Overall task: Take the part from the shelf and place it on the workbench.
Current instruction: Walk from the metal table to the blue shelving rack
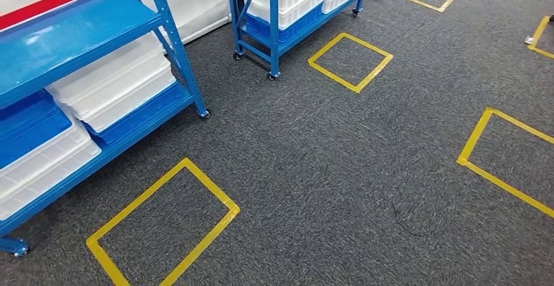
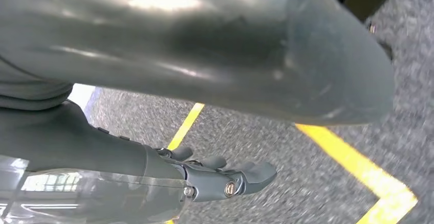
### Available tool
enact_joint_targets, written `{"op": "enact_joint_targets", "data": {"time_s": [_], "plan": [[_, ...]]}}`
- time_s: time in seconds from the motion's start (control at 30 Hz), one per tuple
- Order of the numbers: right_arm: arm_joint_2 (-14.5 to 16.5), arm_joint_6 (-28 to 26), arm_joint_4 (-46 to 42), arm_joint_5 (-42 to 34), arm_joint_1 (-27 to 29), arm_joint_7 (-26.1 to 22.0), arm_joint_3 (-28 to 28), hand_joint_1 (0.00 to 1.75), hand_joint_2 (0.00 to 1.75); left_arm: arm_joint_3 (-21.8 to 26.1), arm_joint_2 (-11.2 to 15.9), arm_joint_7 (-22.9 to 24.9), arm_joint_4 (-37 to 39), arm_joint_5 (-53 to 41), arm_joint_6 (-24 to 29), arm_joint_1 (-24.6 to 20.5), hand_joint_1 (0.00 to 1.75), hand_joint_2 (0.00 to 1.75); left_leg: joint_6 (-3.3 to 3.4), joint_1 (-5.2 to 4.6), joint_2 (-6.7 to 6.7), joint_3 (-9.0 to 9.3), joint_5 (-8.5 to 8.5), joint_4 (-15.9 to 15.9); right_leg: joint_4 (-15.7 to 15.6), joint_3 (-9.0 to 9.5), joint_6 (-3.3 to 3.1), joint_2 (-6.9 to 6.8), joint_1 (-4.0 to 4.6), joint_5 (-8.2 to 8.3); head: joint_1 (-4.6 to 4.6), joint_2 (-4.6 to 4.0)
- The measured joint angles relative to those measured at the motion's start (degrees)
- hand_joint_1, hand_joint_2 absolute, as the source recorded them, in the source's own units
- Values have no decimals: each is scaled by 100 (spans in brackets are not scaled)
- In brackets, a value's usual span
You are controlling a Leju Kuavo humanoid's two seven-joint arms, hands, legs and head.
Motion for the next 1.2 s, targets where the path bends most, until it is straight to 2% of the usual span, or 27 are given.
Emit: {"op": "enact_joint_targets", "data": {"time_s": [0.07,0.1,0.13,0.2,0.23,0.27,0.33,0.37,0.4,0.43,0.47,0.5,0.57,0.63,0.7,0.73,0.77,0.83,0.87,0.9,0.93,0.97,1.0,1.03,1.1,1.13,1.2], "plan": [[3,4,0,5,-6,-2,0,0,0,0,6,-1,0,-7,-3,-9,0,0,50,-17,184,355,232,-648,63,12,61,-119,7,-59,1,0],[4,4,0,8,-12,-3,0,0,0,0,7,-1,0,-9,-4,-12,0,0,91,-33,230,429,262,-795,83,22,96,-165,10,-80,1,0],[4,4,0,10,-22,-4,0,0,0,0,7,-1,0,-11,-6,-9,0,0,137,-52,220,426,248,-813,90,34,132,-206,13,-91,1,0],[5,3,0,12,-49,-8,0,0,0,0,7,-1,0,-12,-7,6,0,0,211,-49,108,425,281,-849,94,67,201,-245,-2,-109,1,0],[4,3,0,12,-55,-10,0,0,0,0,4,0,0,-13,-7,10,0,0,247,-34,55,439,306,-879,137,64,235,-156,-15,-157,2,0],[4,4,0,12,-54,-12,0,0,0,0,2,1,0,-13,-7,7,0,0,287,-17,2,450,336,-910,271,15,264,-9,-28,-267,3,0],[3,4,2,12,-34,-15,0,0,0,0,-2,1,0,-14,-7,-11,0,0,343,-1,-104,442,378,-934,870,-258,305,320,-53,-635,4,0],[3,4,3,13,-25,-14,0,0,0,0,-1,1,0,-16,-6,-19,0,0,358,-2,-167,426,388,-930,1243,-442,317,393,-58,-809,4,0],[3,5,4,13,-19,-13,0,0,0,0,0,1,0,-20,-6,-20,0,0,362,-3,-241,414,392,-924,1519,-584,330,419,-63,-891,3,0],[3,5,5,14,-15,-12,0,0,0,0,1,2,0,-26,-6,-16,0,0,359,-2,-320,409,393,-914,1619,-645,338,428,-70,-857,4,0],[3,6,6,14,-13,-10,0,0,0,0,2,3,0,-34,-5,-11,0,0,352,0,-404,408,390,-901,1507,-606,342,443,-82,-711,4,0],[2,7,7,14,-12,-5,0,0,0,0,1,4,0,-40,-6,-6,0,0,338,5,-490,409,386,-884,1205,-475,341,490,-98,-489,4,0],[1,7,7,14,-2,3,-1,0,0,0,-3,7,0,-46,-7,-10,0,0,282,7,-652,384,370,-836,509,-174,322,767,-137,-153,3,0],[1,8,7,15,1,8,-2,0,0,0,-4,7,0,-48,-8,-17,0,0,196,10,-789,330,378,-807,210,-60,293,943,-137,-77,3,0],[2,10,7,16,-17,15,-2,0,0,0,-3,8,0,-49,-7,-1,0,0,110,26,-897,283,400,-814,193,-63,235,824,-123,-61,3,0],[3,13,7,16,-22,19,-2,0,0,0,-2,8,0,-49,-7,10,0,0,82,26,-826,257,376,-781,174,-57,191,749,-126,-47,2,0],[4,16,7,16,-23,23,-3,0,0,0,-2,8,0,-50,-6,16,0,0,59,22,-678,195,290,-659,151,-50,139,665,-131,-32,-2,0],[5,23,7,16,-2,27,-7,0,0,0,-3,8,0,-52,-6,0,0,0,36,11,-291,-74,-64,-72,127,-51,65,482,-110,-22,-9,0],[5,24,7,16,9,31,-11,0,0,0,-4,9,0,-53,-7,-11,0,0,24,13,-189,-257,-265,325,129,-58,44,386,-88,-25,-10,0],[5,25,7,16,16,34,-15,0,0,0,-4,9,0,-54,-7,-17,0,0,16,16,-148,-401,-400,658,132,-66,38,290,-68,-29,-11,0],[5,26,7,16,16,36,-17,0,0,0,-4,9,0,-54,-7,-14,0,0,13,17,-128,-453,-427,814,136,-71,34,199,-53,-32,-10,0],[5,27,7,16,12,38,-19,0,0,0,-3,9,0,-54,-5,-4,0,0,19,14,-109,-385,-344,741,143,-72,34,115,-43,-37,-11,0],[5,28,7,16,7,38,-20,0,0,0,-3,9,0,-54,-4,5,0,0,35,8,-68,-203,-182,449,151,-66,38,37,-37,-44,-11,0],[7,30,7,16,1,38,-20,0,0,0,-2,9,-1,-54,-3,7,0,0,64,-6,35,45,-4,30,162,-57,47,-34,-32,-54,-10,0],[10,34,7,18,-9,38,-20,0,0,0,-1,8,-2,-54,-1,-7,0,0,136,-52,233,394,192,-614,191,-41,96,-156,-10,-81,-9,0],[12,35,7,20,-18,38,-21,0,0,0,0,7,-2,-55,-1,-10,0,0,169,-74,279,451,212,-745,196,-33,127,-207,-4,-87,-9,0],[13,35,7,27,-51,38,-21,0,0,0,0,6,-2,-55,0,9,0,0,228,-87,181,434,236,-791,174,-5,190,-297,1,-79,-8,0]]}}
